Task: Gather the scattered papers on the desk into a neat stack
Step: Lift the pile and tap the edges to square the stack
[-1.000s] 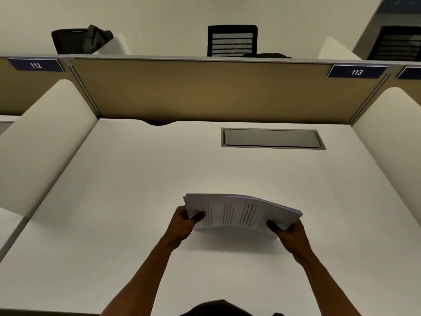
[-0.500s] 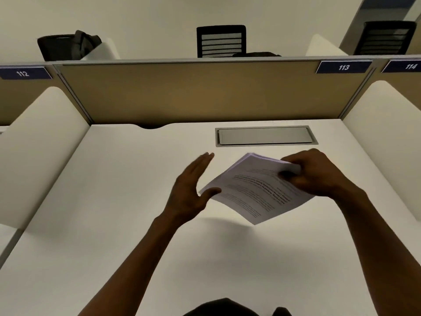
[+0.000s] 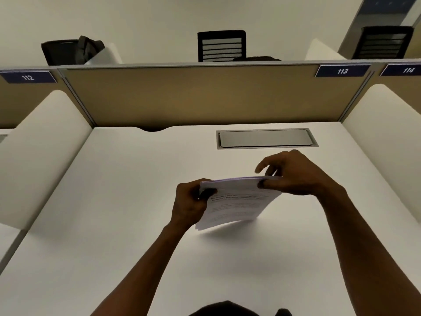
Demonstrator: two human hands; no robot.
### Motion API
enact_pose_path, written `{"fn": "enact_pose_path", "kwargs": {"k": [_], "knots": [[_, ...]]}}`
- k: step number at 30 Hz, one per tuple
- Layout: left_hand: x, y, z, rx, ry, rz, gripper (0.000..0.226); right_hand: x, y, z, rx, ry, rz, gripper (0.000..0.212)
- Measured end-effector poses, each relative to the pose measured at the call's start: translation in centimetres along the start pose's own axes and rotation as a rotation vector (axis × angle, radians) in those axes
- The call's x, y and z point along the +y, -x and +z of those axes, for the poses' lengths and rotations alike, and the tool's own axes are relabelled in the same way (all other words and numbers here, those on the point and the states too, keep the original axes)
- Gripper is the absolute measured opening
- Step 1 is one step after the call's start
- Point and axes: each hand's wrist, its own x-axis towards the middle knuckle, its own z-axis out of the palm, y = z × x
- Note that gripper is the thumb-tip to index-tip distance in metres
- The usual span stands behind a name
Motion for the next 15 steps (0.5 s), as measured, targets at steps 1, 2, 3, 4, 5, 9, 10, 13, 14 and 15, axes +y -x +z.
{"fn": "enact_pose_path", "kwargs": {"k": [1, 2, 3, 4, 5, 9, 10, 13, 14, 15], "knots": [[-0.4, 0.4, -0.2, 0.016, 0.036, -0.027, 0.026, 1.1, 0.8, 0.2, 0.015, -0.2, 0.026, 0.032], [-0.6, 0.7, -0.3, 0.033, 0.075, -0.05, 0.027, 2.0, 1.6, 0.6, 0.023, -0.389, 0.045, 0.037], [-0.8, 1.0, -0.5, 0.05, 0.111, -0.074, 0.028, 2.8, 2.2, 1.5, 0.018, -0.526, 0.058, 0.042], [-0.8, 1.2, -0.7, 0.062, 0.137, -0.097, 0.03, 3.4, 2.6, 2.6, 0.012, -0.593, 0.065, 0.045], [-0.9, 1.3, -0.8, 0.07, 0.147, -0.113, 0.033, 3.7, 2.9, 3.9, 0.011, -0.609, 0.069, 0.045], [-0.9, 1.4, -0.7, 0.088, 0.127, -0.167, 0.038, 3.5, 2.9, 7.9, 0.154, -0.636, 0.128, 0.022], [-0.7, 1.4, -0.7, 0.098, 0.132, -0.164, 0.036, 3.3, 2.8, 8.0, 0.204, -0.631, 0.134, 0.021], [-0.5, 1.3, -0.9, 0.12, 0.119, -0.101, 0.035, 3.1, 3.1, 8.1, 0.303, -0.637, 0.075, 0.026], [-0.5, 1.4, -0.9, 0.122, 0.1, -0.085, 0.038, 3.2, 3.3, 8.3, 0.321, -0.635, 0.058, 0.026], [-0.6, 1.5, -0.9, 0.118, 0.078, -0.081, 0.042, 3.3, 3.5, 8.7, 0.329, -0.631, 0.061, 0.025]]}}
